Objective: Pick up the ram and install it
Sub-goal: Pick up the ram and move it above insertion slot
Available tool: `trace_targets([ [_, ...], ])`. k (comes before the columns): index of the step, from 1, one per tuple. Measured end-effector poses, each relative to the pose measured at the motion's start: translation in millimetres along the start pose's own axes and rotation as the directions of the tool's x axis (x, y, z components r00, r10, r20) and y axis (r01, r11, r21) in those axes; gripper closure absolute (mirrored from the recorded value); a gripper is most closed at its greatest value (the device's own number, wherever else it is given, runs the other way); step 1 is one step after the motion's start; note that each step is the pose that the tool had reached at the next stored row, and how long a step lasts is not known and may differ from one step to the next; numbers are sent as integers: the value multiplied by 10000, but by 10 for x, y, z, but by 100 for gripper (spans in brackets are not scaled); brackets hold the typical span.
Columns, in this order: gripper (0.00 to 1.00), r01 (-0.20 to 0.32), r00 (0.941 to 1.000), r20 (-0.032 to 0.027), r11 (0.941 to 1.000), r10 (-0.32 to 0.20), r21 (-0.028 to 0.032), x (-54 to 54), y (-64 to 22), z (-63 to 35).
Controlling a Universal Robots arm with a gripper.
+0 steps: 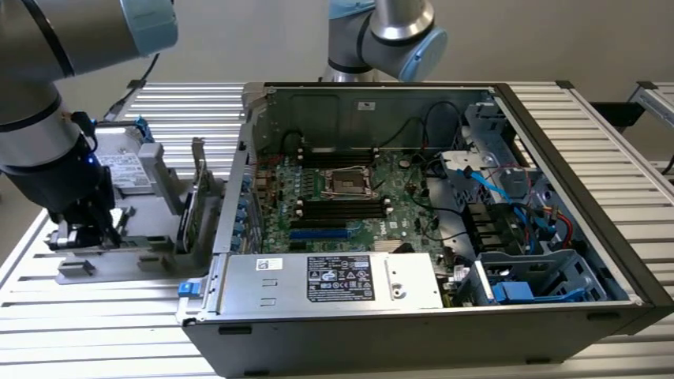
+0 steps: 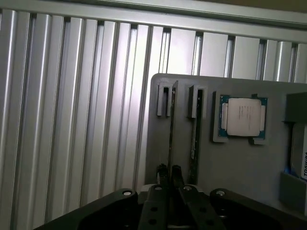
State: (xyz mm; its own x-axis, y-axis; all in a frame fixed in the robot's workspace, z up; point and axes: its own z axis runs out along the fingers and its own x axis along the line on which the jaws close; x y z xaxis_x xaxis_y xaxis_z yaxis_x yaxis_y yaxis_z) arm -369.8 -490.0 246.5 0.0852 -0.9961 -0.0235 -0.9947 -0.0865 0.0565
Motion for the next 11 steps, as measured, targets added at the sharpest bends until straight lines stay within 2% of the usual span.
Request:
trace_targets([
  [6,87,1,10000,24,10000,-1,2,-2,-20,-196],
  [11,87,3,10000,48,10000,-3,6,1,-98,-387],
])
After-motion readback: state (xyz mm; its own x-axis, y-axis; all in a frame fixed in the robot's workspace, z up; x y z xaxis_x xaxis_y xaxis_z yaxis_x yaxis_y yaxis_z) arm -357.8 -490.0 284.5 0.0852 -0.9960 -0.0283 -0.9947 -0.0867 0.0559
